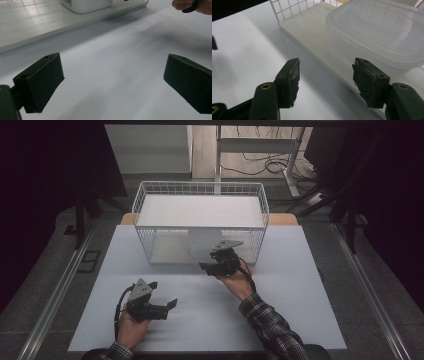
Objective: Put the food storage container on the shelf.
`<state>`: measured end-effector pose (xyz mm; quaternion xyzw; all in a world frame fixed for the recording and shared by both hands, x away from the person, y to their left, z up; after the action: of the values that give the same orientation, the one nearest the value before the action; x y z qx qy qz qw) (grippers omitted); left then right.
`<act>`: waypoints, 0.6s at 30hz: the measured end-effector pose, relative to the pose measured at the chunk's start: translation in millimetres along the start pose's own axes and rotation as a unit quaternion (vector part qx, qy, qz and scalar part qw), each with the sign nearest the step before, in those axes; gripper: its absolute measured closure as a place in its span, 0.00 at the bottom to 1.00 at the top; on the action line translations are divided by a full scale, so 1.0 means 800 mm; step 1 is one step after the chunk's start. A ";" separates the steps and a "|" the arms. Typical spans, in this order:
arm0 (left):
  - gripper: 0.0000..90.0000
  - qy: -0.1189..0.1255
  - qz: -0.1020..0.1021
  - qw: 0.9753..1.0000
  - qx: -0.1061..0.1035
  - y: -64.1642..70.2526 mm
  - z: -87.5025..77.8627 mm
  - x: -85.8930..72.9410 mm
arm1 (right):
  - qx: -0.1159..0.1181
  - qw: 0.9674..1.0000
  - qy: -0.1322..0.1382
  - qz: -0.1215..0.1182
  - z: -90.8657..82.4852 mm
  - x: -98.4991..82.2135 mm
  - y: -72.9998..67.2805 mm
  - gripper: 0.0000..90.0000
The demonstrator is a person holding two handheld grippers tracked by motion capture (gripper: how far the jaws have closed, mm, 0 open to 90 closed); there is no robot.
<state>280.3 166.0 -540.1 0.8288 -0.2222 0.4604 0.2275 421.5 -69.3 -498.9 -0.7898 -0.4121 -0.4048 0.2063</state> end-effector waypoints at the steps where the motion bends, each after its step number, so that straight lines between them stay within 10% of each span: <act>1: 0.02 0.000 -0.002 1.000 -0.003 0.000 0.000 0.000 | 0.004 1.000 0.001 -0.003 -0.004 0.000 -0.002 0.39; 18: 0.02 -0.001 0.009 1.000 -0.009 0.004 0.002 0.000 | 0.012 1.000 0.002 0.001 -0.031 -0.009 -0.007 0.23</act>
<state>279.5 162.7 -540.6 0.8250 -0.2341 0.4598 0.2305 403.0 -86.0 -490.5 -0.7867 -0.4159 -0.4012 0.2171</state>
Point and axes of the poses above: each handheld gripper's, and its own axes: z roughly forward along the jaws, x roughly out of its top, y roughly to its right, the point moved 3 cm from there along z, roughly forward along the jaws, and after that the axes turned 3 degrees about -z, right-handed, at the moved point
